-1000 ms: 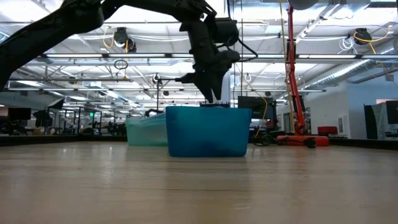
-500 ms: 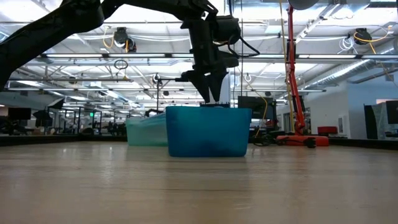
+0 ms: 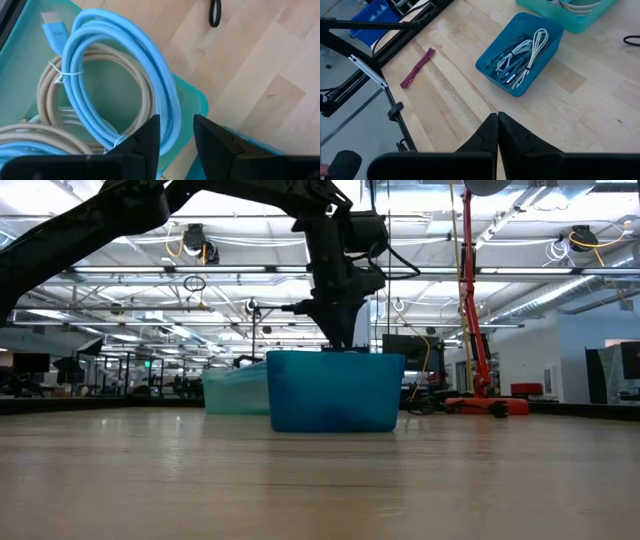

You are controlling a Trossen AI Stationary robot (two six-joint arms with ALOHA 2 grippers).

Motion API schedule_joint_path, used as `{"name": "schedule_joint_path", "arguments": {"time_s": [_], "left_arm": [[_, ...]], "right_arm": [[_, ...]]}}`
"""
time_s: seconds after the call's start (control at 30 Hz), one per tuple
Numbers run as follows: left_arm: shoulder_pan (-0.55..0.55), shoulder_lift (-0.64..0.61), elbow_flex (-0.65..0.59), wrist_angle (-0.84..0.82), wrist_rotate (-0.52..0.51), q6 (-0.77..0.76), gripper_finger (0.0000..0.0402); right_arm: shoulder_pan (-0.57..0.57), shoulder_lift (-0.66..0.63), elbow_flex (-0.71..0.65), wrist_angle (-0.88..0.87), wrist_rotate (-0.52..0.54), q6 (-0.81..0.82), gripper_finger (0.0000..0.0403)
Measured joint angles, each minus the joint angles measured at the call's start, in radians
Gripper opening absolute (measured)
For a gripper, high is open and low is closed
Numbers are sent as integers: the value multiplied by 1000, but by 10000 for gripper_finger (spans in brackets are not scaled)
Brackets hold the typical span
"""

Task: Pick & Place USB Port
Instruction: Put the light blue HDMI cable into the green bin

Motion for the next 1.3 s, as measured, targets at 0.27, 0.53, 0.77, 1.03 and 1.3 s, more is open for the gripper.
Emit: {"name": "schedule_joint_path", "arguments": {"time_s": [0.27,0.53,0.77,1.03,1.3], "left_arm": [[3,4,0,23,-13,3,141],[7,27,-6,14,-17,11,85],[5,55,-7,-7,-27,16,42],[20,55,-7,-15,-31,-12,18],[39,55,-7,-12,-11,-29,16]], "right_arm": [[0,0,0,19,0,0,0],[0,0,0,36,1,0,0],[7,0,0,46,4,0,0],[21,0,0,60,31,0,0],[21,0,0,67,31,0,0]]}}
